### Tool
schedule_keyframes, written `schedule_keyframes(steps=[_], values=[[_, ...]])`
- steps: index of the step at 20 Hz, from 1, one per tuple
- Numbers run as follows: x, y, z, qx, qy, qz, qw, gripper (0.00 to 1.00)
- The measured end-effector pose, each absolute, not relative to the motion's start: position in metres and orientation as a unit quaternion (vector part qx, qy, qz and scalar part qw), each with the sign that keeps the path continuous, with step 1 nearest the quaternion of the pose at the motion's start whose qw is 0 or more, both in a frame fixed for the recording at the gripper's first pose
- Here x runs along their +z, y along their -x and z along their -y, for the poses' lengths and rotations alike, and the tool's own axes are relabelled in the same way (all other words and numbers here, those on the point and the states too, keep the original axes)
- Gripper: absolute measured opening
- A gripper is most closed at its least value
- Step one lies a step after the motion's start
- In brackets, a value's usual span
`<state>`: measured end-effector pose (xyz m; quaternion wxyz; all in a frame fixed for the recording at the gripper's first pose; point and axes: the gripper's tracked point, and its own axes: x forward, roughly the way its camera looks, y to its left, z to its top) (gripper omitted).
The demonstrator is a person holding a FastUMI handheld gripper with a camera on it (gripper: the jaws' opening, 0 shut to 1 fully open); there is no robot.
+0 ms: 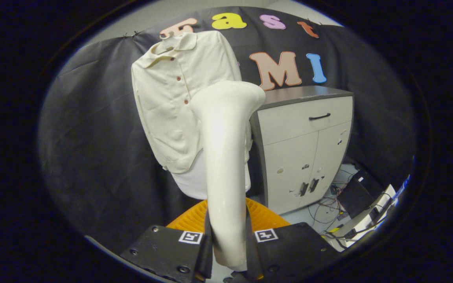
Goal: Iron the clothes twice with a garment steamer, once on the left side and once on the right side.
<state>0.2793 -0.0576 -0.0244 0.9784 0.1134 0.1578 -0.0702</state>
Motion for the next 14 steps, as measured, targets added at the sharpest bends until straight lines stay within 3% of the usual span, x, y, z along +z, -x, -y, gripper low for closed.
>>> schedule_keyframes(steps=[7, 14], values=[[0.018, -0.202, 0.082, -0.064, -0.099, -0.111, 0.987, 0.34], [0.015, -0.14, 0.106, -0.024, -0.105, -0.101, 0.989, 0.34]])
